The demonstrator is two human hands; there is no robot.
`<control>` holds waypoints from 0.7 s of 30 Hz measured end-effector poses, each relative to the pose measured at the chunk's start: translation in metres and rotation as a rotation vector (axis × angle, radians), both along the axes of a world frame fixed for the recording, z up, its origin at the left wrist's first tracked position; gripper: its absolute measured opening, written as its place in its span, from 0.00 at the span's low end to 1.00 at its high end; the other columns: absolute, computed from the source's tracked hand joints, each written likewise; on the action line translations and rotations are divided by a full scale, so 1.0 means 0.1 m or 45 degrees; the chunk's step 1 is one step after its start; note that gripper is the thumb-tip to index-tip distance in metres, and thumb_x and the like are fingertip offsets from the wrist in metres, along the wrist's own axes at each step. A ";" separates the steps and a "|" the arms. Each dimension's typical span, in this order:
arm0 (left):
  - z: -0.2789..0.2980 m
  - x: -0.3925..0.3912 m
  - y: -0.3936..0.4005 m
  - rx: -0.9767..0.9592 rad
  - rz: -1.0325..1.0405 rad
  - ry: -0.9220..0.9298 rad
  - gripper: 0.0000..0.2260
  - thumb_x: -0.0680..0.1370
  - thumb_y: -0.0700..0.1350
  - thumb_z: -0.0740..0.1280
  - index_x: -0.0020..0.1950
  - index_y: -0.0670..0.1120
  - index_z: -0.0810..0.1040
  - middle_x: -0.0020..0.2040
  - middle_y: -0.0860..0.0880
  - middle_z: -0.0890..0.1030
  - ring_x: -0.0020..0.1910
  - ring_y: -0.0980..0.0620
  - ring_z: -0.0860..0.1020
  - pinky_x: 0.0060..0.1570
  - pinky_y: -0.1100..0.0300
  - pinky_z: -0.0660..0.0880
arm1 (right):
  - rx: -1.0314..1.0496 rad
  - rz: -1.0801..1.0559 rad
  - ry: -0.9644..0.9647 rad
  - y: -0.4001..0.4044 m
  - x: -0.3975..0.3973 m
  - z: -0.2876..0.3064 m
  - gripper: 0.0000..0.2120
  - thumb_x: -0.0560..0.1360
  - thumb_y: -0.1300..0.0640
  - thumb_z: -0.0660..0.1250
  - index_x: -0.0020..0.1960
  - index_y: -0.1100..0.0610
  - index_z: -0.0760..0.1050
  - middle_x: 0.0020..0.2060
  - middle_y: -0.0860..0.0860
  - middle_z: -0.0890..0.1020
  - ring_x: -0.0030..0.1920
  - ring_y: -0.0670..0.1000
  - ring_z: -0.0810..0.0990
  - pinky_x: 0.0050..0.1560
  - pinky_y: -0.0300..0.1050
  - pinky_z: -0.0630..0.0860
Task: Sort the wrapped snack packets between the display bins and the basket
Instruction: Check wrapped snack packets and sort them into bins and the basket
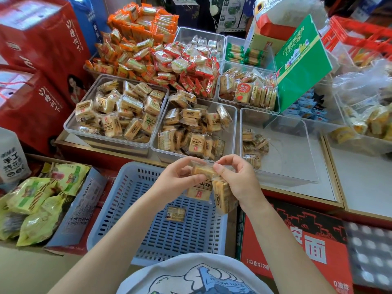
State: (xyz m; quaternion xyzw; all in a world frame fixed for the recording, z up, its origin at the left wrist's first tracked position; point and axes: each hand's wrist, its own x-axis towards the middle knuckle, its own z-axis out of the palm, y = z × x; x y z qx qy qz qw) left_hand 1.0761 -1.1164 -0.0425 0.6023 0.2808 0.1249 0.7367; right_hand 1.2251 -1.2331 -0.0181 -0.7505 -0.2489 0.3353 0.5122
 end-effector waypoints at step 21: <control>-0.01 0.15 -0.18 -0.019 0.081 0.121 0.22 0.72 0.54 0.76 0.62 0.54 0.73 0.51 0.47 0.86 0.48 0.50 0.85 0.44 0.61 0.80 | -0.095 -0.299 0.244 0.15 -0.08 -0.11 0.15 0.83 0.46 0.64 0.49 0.58 0.76 0.41 0.56 0.80 0.43 0.58 0.80 0.56 0.64 0.79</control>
